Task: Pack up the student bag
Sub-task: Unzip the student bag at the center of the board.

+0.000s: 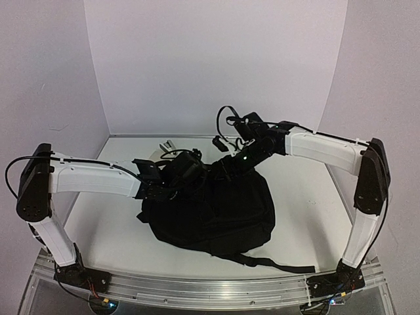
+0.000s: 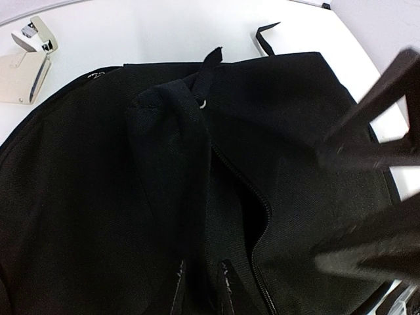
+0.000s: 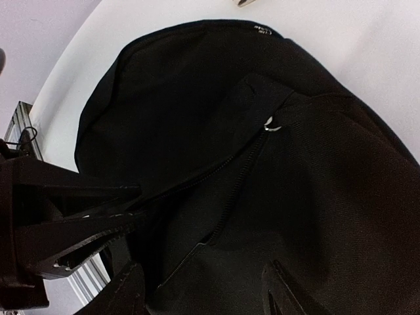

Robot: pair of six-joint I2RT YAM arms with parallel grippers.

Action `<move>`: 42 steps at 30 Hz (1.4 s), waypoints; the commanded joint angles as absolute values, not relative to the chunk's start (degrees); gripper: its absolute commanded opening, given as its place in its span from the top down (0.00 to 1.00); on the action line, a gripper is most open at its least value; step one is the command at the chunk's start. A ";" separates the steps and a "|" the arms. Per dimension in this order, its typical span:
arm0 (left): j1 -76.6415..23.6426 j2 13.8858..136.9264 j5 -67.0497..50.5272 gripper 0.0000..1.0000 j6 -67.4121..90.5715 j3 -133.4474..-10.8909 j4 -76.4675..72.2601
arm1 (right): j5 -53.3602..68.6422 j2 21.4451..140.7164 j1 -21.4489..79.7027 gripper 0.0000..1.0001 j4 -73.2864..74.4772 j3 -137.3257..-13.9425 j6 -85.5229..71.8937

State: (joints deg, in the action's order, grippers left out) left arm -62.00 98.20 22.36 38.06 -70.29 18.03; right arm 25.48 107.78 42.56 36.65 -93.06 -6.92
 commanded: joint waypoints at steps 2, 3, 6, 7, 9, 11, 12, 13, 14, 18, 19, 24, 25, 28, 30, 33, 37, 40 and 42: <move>-60.42 94.53 20.93 0.86 40.28 -68.22 15.43 | 21.88 111.22 43.81 0.39 33.75 -91.64 -11.03; -60.33 94.46 20.89 0.87 40.31 -67.98 15.28 | 21.81 111.75 43.92 0.39 33.37 -91.65 -11.38; -60.22 94.35 20.57 0.87 40.34 -67.35 14.77 | 21.11 113.75 44.16 0.42 32.70 -91.98 -12.52; -60.20 94.29 20.43 0.87 40.33 -67.14 14.55 | 20.34 114.40 44.20 0.44 32.60 -92.12 -12.80; -60.12 94.09 20.05 0.87 40.38 -66.66 14.17 | 18.00 115.58 44.18 0.52 32.68 -92.34 -13.39; -60.03 93.72 19.77 0.86 40.49 -66.07 13.77 | 16.41 116.47 44.13 0.61 32.69 -92.59 -13.75; -59.96 93.40 19.50 0.85 40.57 -65.72 13.53 | 16.07 116.81 44.12 0.68 32.72 -92.87 -13.95; -59.78 93.00 19.07 0.82 40.58 -65.27 13.23 | 15.88 116.99 44.07 0.77 32.81 -93.30 -14.10; -59.55 92.52 18.56 0.79 40.54 -64.77 12.88 | 15.81 117.02 43.94 0.87 32.95 -93.72 -14.17; -59.19 89.47 18.51 0.70 39.88 -62.30 12.49 | 17.00 113.98 42.47 1.00 33.47 -94.48 -12.48; -59.10 88.27 18.42 0.67 39.46 -61.47 12.05 | 17.87 112.64 42.11 1.00 33.42 -94.34 -11.97; -58.09 82.65 12.50 0.56 36.14 -55.55 6.74 | 24.49 107.15 40.45 1.00 33.31 -93.26 -10.54; -57.90 82.04 11.18 0.55 35.34 -54.71 5.62 | 25.98 106.11 40.23 1.00 33.30 -92.95 -10.26; -57.41 81.87 8.63 0.54 34.05 -53.15 2.39 | 28.73 104.28 40.06 1.00 33.31 -92.64 -9.86; -56.51 83.14 5.40 0.55 33.51 -52.96 0.19 | 30.82 103.77 39.94 1.00 33.31 -92.84 -9.93; -55.35 86.39 1.75 0.58 33.13 -54.49 -2.38 | 33.52 103.22 39.78 1.00 33.27 -93.19 -10.10; -53.51 91.08 -4.77 0.65 32.98 -56.51 -7.32 | 35.04 102.72 39.64 1.00 33.31 -93.63 -10.18; -52.60 95.09 -10.95 0.71 33.05 -57.58 -11.43 | 35.24 102.72 39.58 1.00 33.29 -93.80 -10.11; -52.53 97.69 -14.95 0.74 32.59 -59.09 -13.78 | 35.27 103.03 39.57 1.00 33.28 -93.95 -10.05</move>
